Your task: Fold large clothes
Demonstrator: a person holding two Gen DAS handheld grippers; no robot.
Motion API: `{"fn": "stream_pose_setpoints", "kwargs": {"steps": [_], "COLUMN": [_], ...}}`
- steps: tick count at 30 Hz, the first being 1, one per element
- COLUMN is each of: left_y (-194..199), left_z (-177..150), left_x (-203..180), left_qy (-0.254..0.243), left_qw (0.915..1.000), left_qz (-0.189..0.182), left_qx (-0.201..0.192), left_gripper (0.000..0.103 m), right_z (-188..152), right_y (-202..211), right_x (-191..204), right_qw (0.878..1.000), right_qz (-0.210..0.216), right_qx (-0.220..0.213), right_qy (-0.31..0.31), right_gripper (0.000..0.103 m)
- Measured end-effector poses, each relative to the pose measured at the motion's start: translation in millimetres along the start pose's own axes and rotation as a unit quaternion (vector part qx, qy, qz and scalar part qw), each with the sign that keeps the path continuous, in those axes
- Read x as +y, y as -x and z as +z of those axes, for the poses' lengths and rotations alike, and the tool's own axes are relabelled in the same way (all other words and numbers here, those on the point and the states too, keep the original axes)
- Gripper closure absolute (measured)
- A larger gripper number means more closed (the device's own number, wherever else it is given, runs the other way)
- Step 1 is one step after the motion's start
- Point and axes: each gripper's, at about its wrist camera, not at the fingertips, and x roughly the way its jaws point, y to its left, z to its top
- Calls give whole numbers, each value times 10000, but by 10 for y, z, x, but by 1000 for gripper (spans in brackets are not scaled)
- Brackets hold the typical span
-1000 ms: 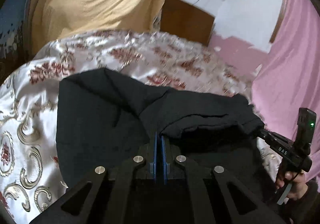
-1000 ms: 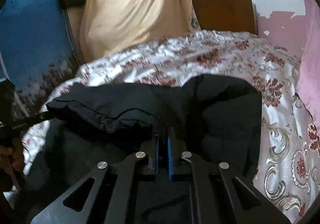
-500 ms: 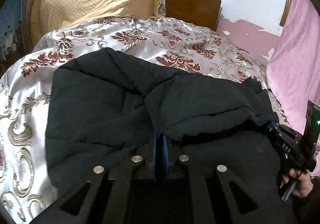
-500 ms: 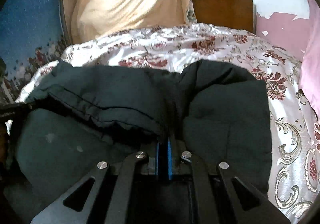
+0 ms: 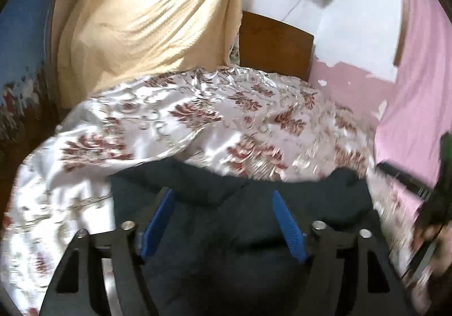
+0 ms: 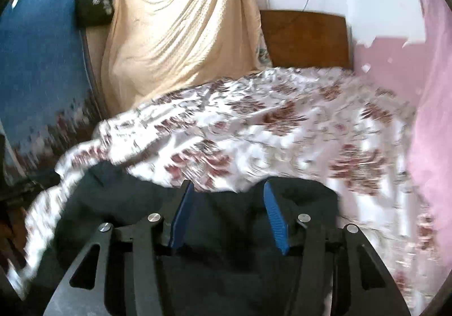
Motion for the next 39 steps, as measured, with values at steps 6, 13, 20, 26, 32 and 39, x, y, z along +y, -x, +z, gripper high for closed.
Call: {"fn": "stream_pose_setpoints", "kwargs": {"steps": [6, 13, 20, 26, 32, 39], "left_y": [-767, -927, -1094, -1101, -713, -324], "left_z": [-70, -611, -770, -751, -789, -865], "left_x": [-298, -209, -234, -228, -136, -274], "left_qy": [-113, -724, -828, -793, -677, -709], "left_qw": [9972, 9946, 9956, 9959, 9956, 9922], "left_qz": [151, -88, 109, 128, 231, 525], "left_qx": [723, 740, 426, 410, 608, 885], "left_gripper": [30, 27, 26, 26, 16, 16], "right_z": [-189, -771, -920, -938, -942, -948], "right_y": [-776, -806, -975, -1069, -651, -193], "right_x": [298, 414, 448, 452, 417, 364], "right_qw": [9975, 9896, 9883, 9887, 9921, 9931], "right_qz": [163, -145, -401, -477, -449, -357], "right_qx": [690, 688, 452, 458, 584, 862], "right_qy": [41, 1251, 1400, 1344, 1012, 717], "right_gripper": [57, 57, 56, 56, 39, 37]}}
